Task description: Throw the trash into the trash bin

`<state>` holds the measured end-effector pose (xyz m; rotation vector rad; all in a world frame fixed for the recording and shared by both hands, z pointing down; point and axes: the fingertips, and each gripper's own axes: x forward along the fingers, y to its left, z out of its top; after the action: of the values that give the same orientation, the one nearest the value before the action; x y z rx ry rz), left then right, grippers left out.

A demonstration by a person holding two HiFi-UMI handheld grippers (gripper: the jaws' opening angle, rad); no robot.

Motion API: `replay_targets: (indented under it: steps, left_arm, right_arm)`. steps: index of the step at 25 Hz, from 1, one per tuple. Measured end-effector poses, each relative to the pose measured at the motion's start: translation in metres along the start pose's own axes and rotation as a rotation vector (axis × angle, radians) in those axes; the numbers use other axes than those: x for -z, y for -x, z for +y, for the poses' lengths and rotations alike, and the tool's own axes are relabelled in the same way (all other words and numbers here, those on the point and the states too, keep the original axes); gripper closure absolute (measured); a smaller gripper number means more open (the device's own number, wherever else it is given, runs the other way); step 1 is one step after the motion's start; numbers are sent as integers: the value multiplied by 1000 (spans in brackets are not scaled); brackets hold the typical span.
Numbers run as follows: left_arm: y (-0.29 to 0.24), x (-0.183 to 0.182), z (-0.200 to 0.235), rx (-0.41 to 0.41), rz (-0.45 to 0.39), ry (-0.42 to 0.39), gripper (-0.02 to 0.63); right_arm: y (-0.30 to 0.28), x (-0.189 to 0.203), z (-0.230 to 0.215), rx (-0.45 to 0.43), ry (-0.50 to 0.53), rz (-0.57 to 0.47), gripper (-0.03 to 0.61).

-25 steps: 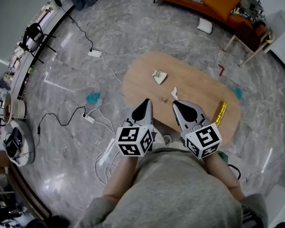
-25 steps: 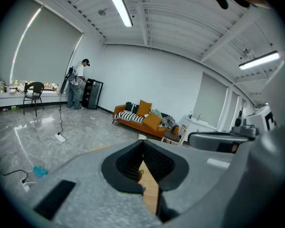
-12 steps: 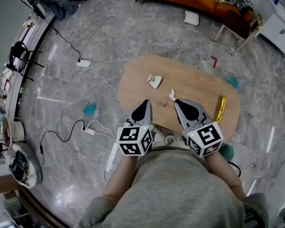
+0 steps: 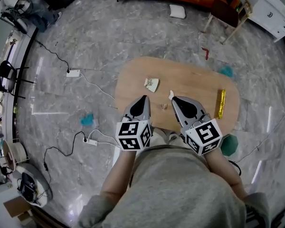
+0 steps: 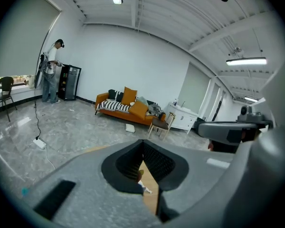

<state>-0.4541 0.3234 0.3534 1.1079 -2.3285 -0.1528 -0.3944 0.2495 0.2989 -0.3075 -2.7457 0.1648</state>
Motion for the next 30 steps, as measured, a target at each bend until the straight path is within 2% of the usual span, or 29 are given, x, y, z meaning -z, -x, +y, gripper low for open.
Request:
replay_targets:
  steps: [14,30]
  left_arm:
    - [-43,-9,54,59,80,-16,603]
    - [-107,17,87,120,186,-41,603]
  right_arm:
    - [-62,0,-9,96,-52,10,569]
    - [-96,31,-36,201,-106,67,569]
